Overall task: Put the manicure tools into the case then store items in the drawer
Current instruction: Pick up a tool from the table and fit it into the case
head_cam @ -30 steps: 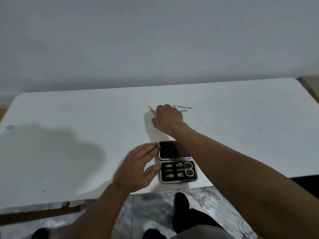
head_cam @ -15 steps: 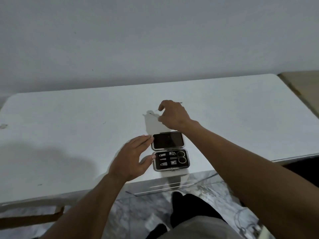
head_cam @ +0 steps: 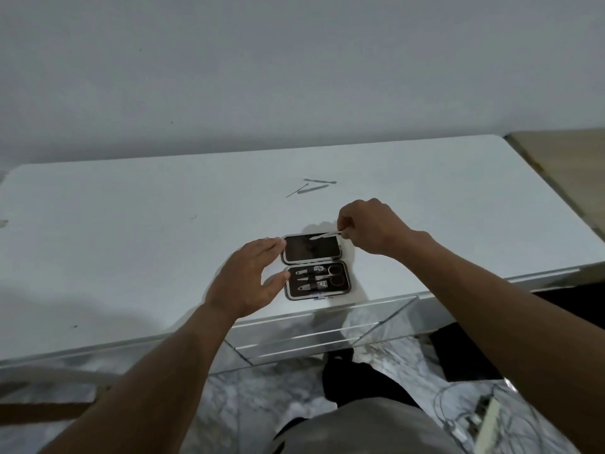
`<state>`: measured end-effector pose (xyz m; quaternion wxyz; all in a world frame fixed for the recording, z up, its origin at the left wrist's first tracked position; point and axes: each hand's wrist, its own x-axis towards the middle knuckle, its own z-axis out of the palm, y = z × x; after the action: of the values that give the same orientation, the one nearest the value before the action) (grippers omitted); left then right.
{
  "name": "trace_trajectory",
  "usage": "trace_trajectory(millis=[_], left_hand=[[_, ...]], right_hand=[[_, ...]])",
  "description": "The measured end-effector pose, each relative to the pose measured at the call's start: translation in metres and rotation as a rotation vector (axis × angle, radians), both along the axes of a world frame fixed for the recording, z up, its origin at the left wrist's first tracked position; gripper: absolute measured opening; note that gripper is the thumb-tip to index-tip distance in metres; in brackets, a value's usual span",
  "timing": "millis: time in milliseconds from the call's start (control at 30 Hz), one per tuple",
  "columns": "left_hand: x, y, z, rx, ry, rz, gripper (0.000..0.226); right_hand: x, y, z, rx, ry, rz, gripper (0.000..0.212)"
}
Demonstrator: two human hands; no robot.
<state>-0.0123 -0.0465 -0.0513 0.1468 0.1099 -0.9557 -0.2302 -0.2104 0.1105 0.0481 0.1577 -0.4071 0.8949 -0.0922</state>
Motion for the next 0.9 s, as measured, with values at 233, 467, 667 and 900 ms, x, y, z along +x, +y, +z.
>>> trace_trajectory(millis=[233,467,667,900], left_hand=[[-0.001,0.001,0.003,0.013,-0.003,0.016,0.064],[-0.002,0.0,0.0,-0.004,-0.004,0.012,0.063],[-0.003,0.001,0.002,-0.024,-0.02,0.02,0.063],[-0.003,0.002,0.002,-0.008,0.004,0.019,0.062]], right_hand=[[0.001,0.017,-0.014,0.033,0.043,-0.015,0.013],[0.006,0.016,-0.023,0.008,0.04,0.04,0.016],[0.009,0.024,-0.028,-0.089,0.021,0.035,0.017],[0.009,0.016,-0.021,-0.129,0.04,0.06,0.021]])
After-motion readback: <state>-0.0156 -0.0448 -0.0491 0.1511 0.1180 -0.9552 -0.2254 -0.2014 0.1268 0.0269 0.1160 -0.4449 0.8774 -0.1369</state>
